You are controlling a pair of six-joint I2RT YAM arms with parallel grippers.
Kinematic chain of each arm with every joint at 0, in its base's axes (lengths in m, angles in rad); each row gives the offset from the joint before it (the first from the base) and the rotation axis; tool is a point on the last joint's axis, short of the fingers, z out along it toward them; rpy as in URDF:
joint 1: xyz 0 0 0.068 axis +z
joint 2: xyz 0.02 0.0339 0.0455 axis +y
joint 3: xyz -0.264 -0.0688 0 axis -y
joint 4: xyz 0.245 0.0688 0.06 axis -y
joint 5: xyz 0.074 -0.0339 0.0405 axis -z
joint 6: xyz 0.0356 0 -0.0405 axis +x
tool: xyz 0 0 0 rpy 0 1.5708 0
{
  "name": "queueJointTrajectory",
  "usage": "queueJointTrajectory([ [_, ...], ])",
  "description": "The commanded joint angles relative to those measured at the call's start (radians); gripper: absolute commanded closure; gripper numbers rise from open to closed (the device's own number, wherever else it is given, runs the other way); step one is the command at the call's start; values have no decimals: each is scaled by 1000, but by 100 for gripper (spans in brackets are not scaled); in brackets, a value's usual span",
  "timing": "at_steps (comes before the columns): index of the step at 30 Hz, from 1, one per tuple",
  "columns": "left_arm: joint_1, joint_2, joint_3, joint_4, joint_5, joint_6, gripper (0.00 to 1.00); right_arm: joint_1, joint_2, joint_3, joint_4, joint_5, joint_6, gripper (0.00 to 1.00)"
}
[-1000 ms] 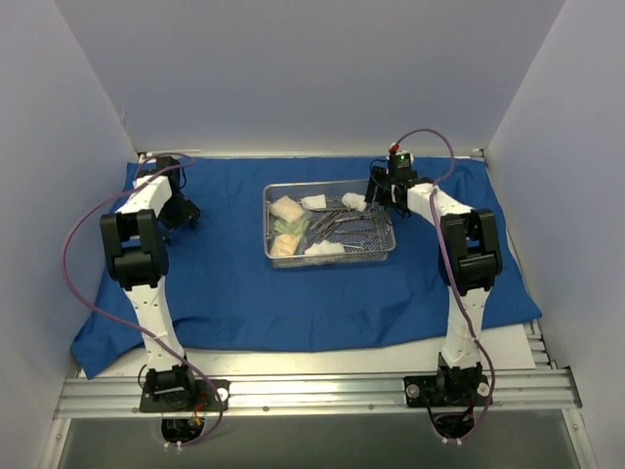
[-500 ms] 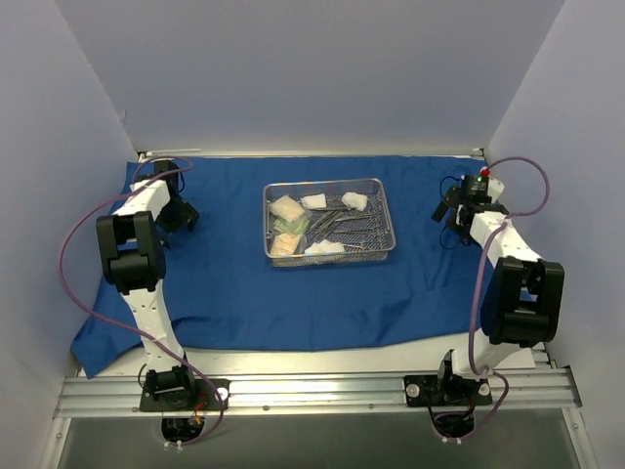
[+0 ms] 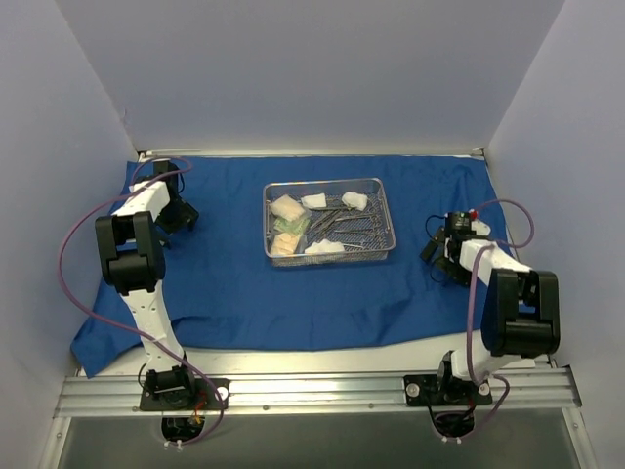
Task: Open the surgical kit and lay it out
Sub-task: Smooth out the surgical kit at the center of the board.
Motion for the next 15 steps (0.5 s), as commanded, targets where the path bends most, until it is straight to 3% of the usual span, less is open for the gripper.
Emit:
queueJointTrajectory([
  [1, 9, 0, -36, -14, -19, -7, 6, -4, -91, -77, -110, 3, 73, 0],
  [9, 12, 4, -41, -18, -33, -13, 6, -3, -321, -162, -395, -37, 217, 0],
  [15, 21, 0, -21, -43, -42, -6, 6, 23, -433, -220, -482, -98, 277, 0],
])
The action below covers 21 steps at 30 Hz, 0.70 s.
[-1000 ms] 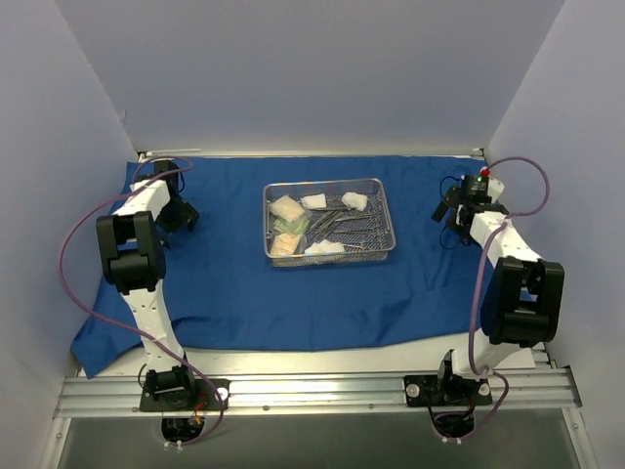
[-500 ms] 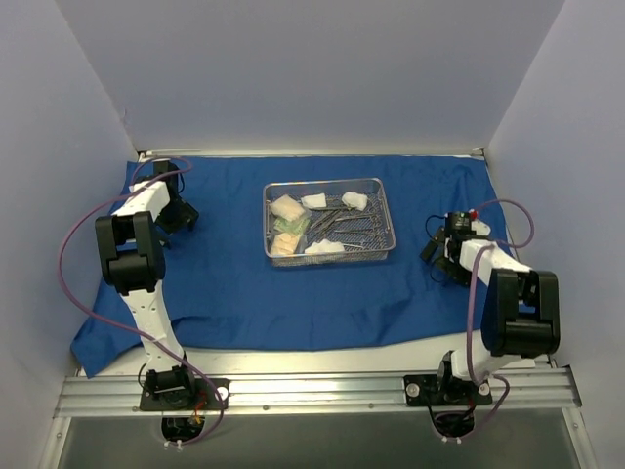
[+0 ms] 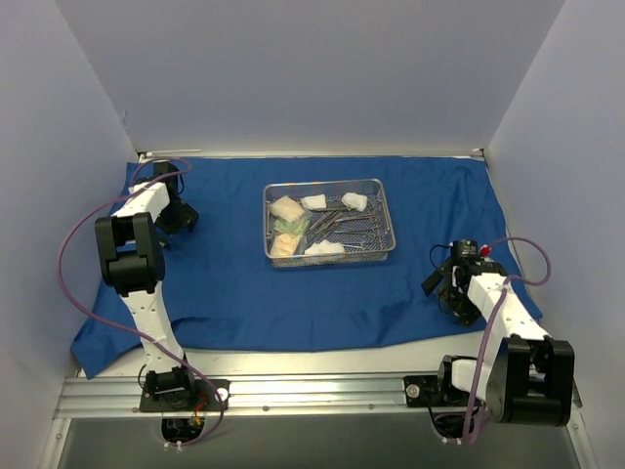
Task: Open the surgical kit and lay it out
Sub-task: Smooth out the surgical kit at the center of the board.
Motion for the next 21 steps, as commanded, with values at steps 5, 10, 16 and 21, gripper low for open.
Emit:
queueJointTrajectory([
  [5, 23, -26, -16, -56, -26, 13, 6, 33, -122, 24, -167, 66, 83, 0],
  [10, 21, -78, -21, -28, 25, 23, 6, 50, -93, 182, -193, 312, 101, 0],
  [16, 21, -70, -10, -16, 57, 24, 6, -46, 138, 294, -50, 514, 93, 0],
  [21, 21, -50, -4, -20, 40, 30, 6, -300, 289, 336, 21, 468, 63, 0],
])
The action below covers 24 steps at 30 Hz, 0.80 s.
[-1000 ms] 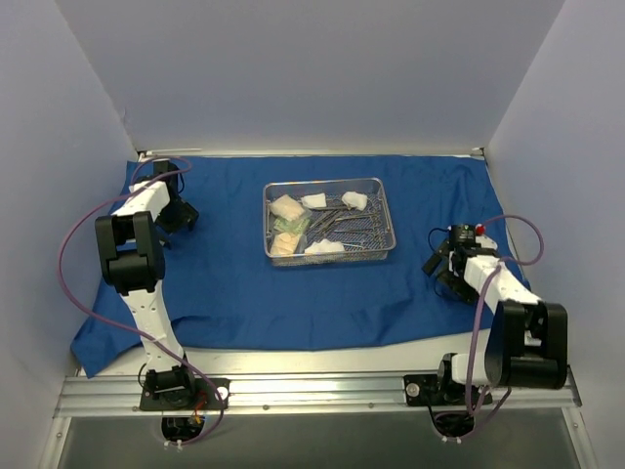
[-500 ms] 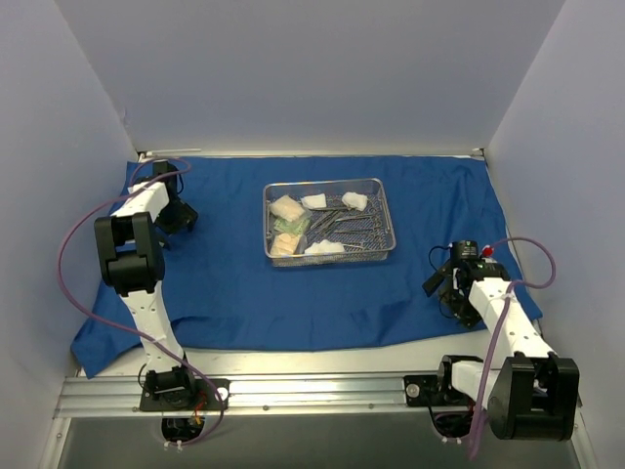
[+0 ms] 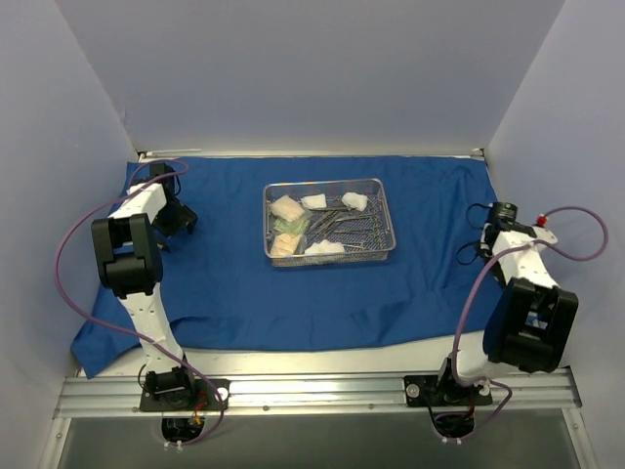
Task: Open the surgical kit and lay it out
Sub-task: Smooth out the surgical kit at the center of the board.
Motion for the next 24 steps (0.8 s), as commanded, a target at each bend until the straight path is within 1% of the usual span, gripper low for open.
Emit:
queueJointTrajectory([
  [1, 6, -17, 23, -4, 1, 13, 6, -130, 63, 1, 32, 92, -3, 2],
  [5, 6, -8, 35, -10, -1, 13, 6, -155, 158, 20, 98, 166, -11, 4],
  [7, 6, -9, 34, -9, 1, 13, 6, -155, 207, 38, 119, 172, -35, 4],
  [11, 6, -6, 29, -7, -1, 13, 6, -155, 263, 47, 190, 120, -51, 6],
  [15, 6, -3, 29, -7, -4, 13, 6, -155, 318, 57, 202, 115, -42, 8],
  [19, 6, 0, 29, -9, -5, 8, 6, -155, 332, 18, 228, 109, -35, 9],
  [21, 6, 1, 32, -7, -5, 11, 6, -155, 339, 11, 250, 80, -37, 9],
  [23, 6, 9, 38, -15, -5, 8, 6, -155, 347, 15, 242, 73, -29, 12],
  [24, 6, 11, 44, -16, -5, 10, 6, -155, 352, 14, 234, 85, -13, 18],
])
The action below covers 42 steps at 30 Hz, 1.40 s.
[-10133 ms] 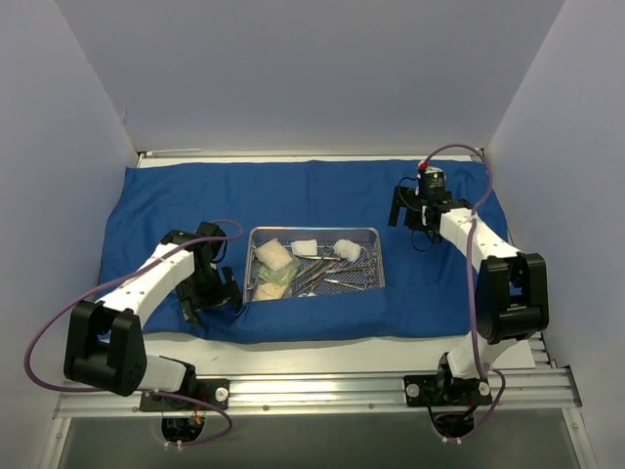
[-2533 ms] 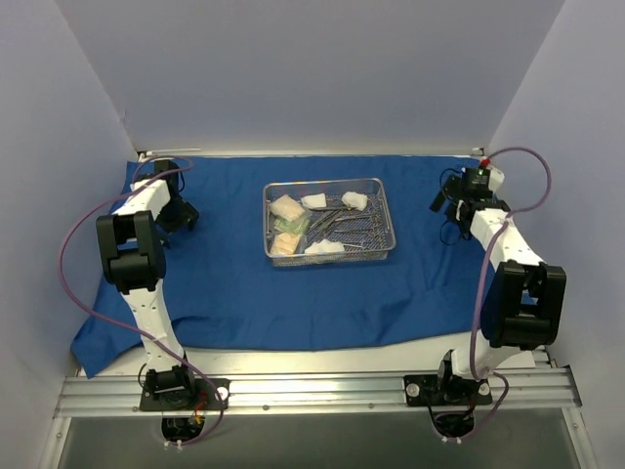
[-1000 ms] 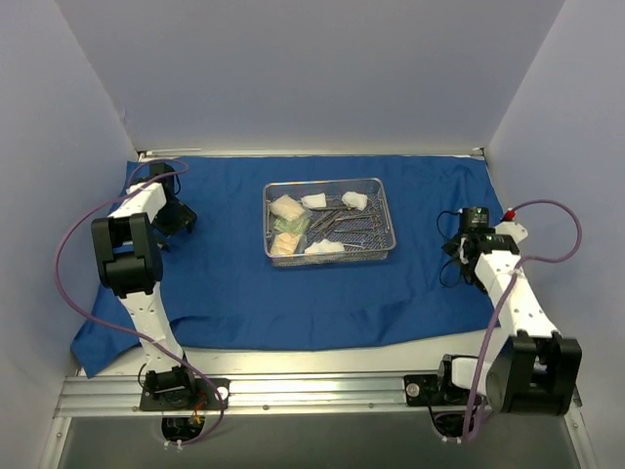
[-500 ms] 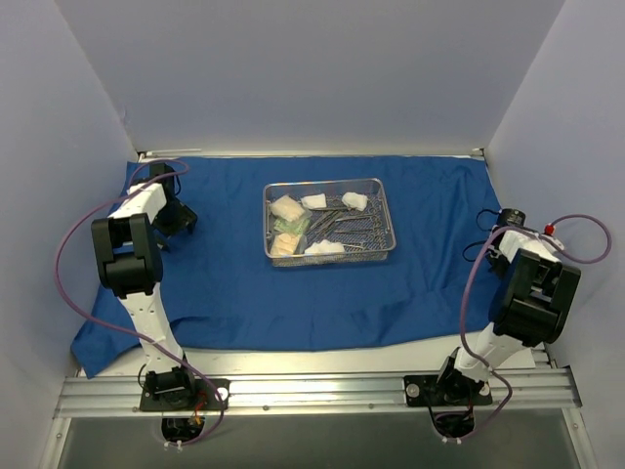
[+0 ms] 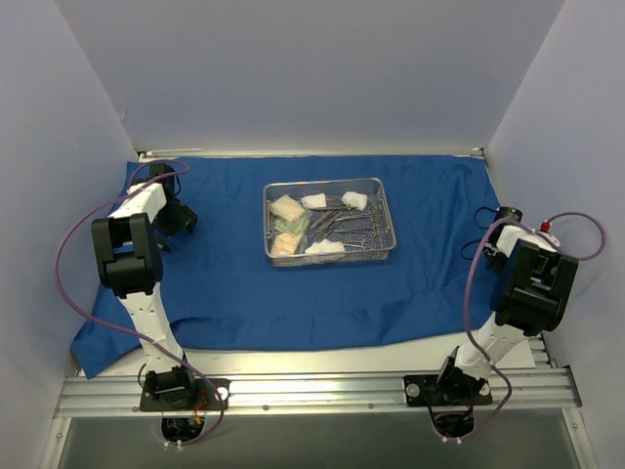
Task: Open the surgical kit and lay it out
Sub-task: Smooth out the surgical kit at the center of the board.
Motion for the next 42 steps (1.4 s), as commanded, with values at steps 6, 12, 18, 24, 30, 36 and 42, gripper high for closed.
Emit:
queueJointTrajectory([
  [6, 7, 21, 46, -16, -15, 5, 6, -15, -20, -97, -21, 19, 84, 67],
  [12, 9, 37, 56, -31, -23, -4, 6, -29, -135, -108, -89, 94, 115, 100],
  [18, 18, 31, 56, -27, -38, -31, 6, -111, -388, -157, -153, 102, 147, 100],
  [24, 25, 40, 56, -28, -61, -64, 6, -380, -663, -241, -173, -66, 28, 100],
  [30, 35, 25, 18, -22, -69, -75, 6, -538, -741, -298, -184, -191, -32, 100],
  [36, 38, -1, -2, -5, -61, -80, 6, -648, -700, -325, -196, -223, 12, 82],
  [42, 39, -18, -7, -13, -52, -84, 6, -816, -728, -358, -190, -350, 19, 78],
])
